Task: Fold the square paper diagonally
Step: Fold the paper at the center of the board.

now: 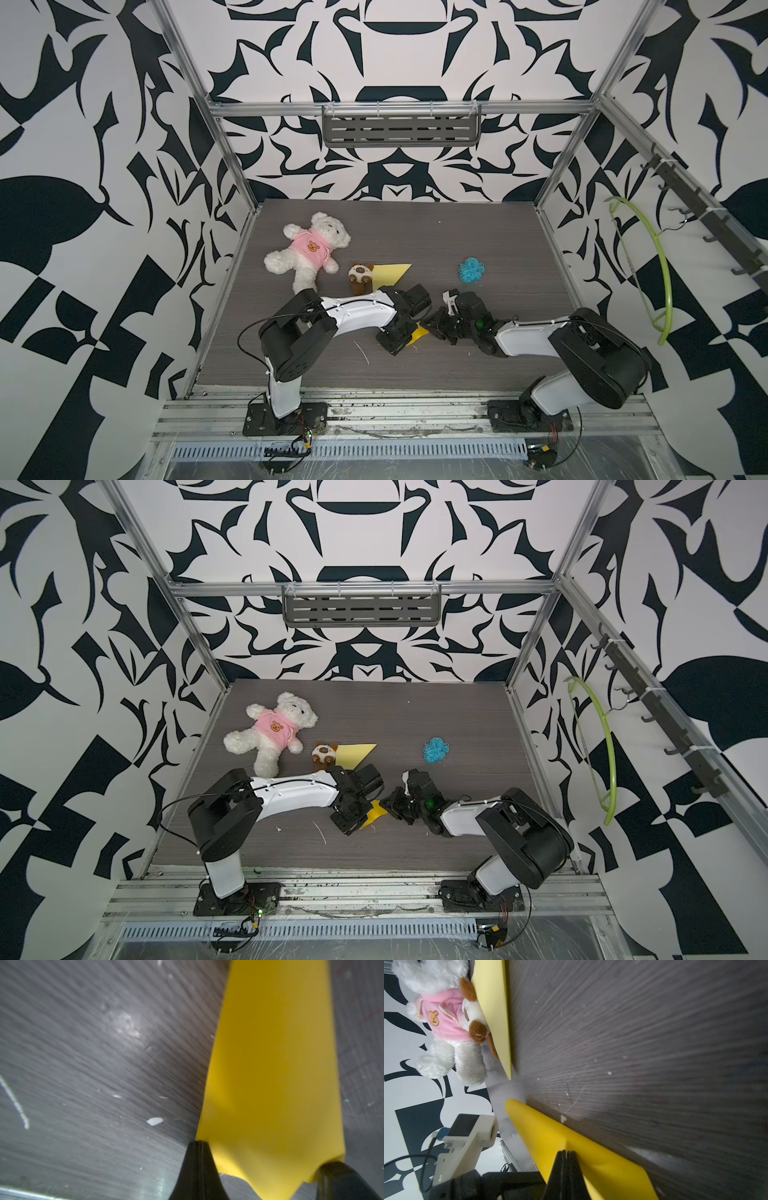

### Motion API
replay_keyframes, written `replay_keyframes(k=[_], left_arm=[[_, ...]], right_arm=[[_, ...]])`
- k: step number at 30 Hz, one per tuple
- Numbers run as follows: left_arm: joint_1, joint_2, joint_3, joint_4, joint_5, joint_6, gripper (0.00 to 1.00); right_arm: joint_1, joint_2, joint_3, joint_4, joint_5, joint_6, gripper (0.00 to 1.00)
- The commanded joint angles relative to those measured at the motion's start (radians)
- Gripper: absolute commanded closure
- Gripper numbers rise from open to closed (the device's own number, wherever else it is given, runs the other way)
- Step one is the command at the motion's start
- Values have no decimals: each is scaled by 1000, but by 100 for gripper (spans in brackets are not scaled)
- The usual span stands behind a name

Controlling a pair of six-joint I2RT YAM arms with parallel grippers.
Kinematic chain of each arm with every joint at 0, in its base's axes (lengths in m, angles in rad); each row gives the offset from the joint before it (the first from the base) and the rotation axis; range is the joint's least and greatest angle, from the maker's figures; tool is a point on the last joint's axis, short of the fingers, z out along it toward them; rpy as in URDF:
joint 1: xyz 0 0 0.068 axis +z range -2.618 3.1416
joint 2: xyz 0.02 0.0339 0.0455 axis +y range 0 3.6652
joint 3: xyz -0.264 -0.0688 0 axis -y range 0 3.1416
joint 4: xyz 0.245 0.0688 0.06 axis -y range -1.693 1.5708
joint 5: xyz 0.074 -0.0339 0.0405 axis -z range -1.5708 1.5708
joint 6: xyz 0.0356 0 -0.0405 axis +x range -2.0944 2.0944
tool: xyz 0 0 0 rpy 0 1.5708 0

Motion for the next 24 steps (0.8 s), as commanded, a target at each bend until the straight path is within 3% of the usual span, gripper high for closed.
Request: replay_keyframes(k=[1,9,17,24], left_arm=[[-4,36,-24,-48,-27,13,100],[-4,37,-28,-45,-21,13,100],[-4,44,-24,-40,-18,15,100],[-4,46,-27,-39,-17,15,100]], right_arm=[[5,14,-2,19,32,-43,100],[4,1,33,-32,54,-112,99],[7,-124,77,-124,38,-176,90],[84,-150,114,-179,37,-207,85]])
